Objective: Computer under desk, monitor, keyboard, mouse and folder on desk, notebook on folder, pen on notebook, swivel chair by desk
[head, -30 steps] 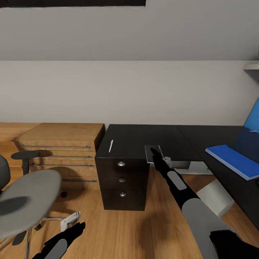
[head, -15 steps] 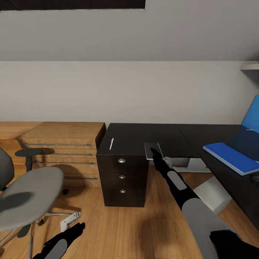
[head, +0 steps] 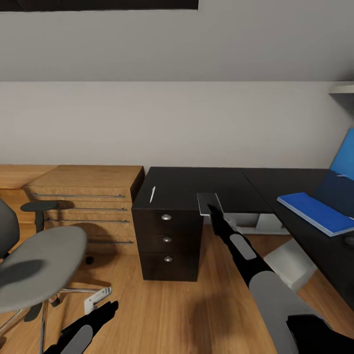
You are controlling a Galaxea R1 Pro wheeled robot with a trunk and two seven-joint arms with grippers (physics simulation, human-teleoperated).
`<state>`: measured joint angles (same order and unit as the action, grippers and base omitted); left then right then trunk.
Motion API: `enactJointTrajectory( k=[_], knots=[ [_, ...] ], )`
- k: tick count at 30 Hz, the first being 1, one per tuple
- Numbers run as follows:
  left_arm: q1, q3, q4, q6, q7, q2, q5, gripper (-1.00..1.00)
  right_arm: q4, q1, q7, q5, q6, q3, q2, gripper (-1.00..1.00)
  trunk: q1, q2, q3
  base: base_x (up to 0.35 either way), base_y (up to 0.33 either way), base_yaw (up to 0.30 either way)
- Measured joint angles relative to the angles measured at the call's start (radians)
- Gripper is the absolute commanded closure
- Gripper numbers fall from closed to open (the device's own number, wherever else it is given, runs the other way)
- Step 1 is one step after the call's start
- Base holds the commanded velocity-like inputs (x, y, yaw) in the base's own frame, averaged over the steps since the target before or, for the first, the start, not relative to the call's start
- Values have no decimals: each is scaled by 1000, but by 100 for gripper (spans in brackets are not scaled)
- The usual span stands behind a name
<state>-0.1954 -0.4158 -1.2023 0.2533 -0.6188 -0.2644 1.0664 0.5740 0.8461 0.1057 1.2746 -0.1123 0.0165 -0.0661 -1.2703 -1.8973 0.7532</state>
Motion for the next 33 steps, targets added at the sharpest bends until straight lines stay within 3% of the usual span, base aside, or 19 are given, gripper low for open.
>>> enactJointTrajectory(
  k=[9,17,33],
  knots=[
    [0,1,-2,0,0,0,0,-100,-20,0,-17,1,3,-42,-1,-100,-35,-63,28,0,0,0],
    [0,0,1,0,3,0,2,-100,-33,0,-18,2,22,-44,-1,-100,-35,-63,28,5,0,0],
    [0,-2,5,2,3,0,3,-100,-32,0,-18,3,27,-46,2,-100,-34,-63,28,137,0,0]
  ],
)
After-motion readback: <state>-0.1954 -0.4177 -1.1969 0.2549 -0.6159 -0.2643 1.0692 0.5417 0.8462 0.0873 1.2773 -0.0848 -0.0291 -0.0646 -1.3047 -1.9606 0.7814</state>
